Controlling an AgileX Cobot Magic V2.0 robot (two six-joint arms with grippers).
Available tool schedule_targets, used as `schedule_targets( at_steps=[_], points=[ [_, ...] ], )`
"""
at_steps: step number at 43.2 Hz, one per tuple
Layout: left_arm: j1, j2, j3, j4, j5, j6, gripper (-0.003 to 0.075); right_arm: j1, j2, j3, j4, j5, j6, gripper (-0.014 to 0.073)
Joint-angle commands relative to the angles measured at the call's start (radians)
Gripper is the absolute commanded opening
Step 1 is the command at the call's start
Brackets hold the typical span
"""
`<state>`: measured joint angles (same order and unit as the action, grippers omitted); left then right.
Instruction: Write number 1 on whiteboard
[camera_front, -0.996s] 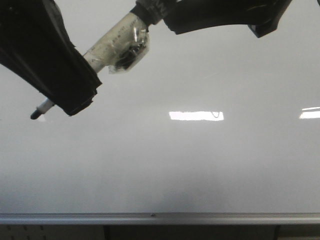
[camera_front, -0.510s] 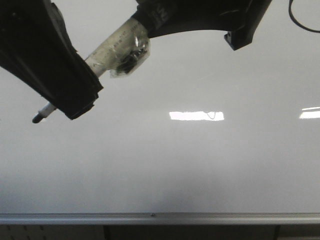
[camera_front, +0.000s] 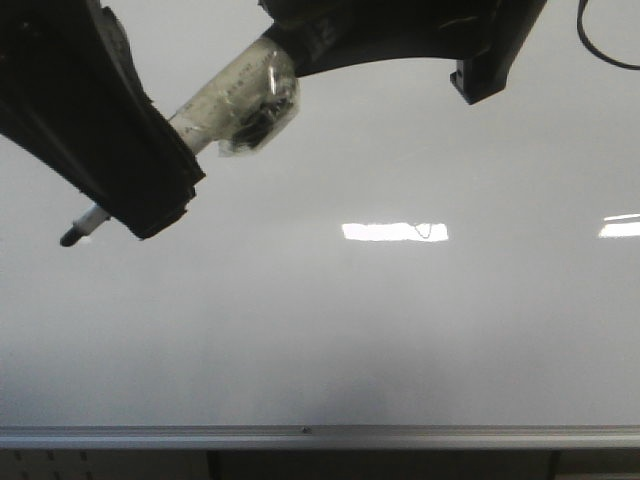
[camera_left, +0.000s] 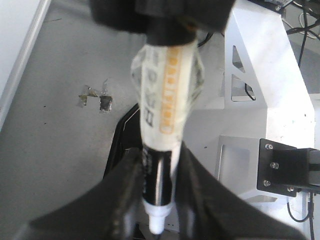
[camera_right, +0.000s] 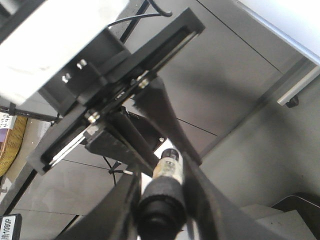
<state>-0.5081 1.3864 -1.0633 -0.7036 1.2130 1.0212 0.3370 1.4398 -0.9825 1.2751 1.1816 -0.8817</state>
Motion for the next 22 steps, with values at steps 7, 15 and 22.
schedule_targets(
  at_steps=[7,15,22],
  points=[
    [-0.007,-0.031,-0.03,-0.067,-0.06,-0.003,0.0536,-0.024,-0.042,-0.03,-0.001,-0.025,-0.017,-0.0113],
    [-0.005,-0.033,-0.03,-0.051,-0.076,-0.003,0.0543,-0.121,-0.115,-0.029,-0.059,-0.199,-0.01,-0.0113],
    [-0.005,-0.033,-0.03,-0.047,-0.078,-0.003,0.0361,-0.228,-0.225,-0.02,-0.128,-0.383,-0.01,-0.0113]
  ],
)
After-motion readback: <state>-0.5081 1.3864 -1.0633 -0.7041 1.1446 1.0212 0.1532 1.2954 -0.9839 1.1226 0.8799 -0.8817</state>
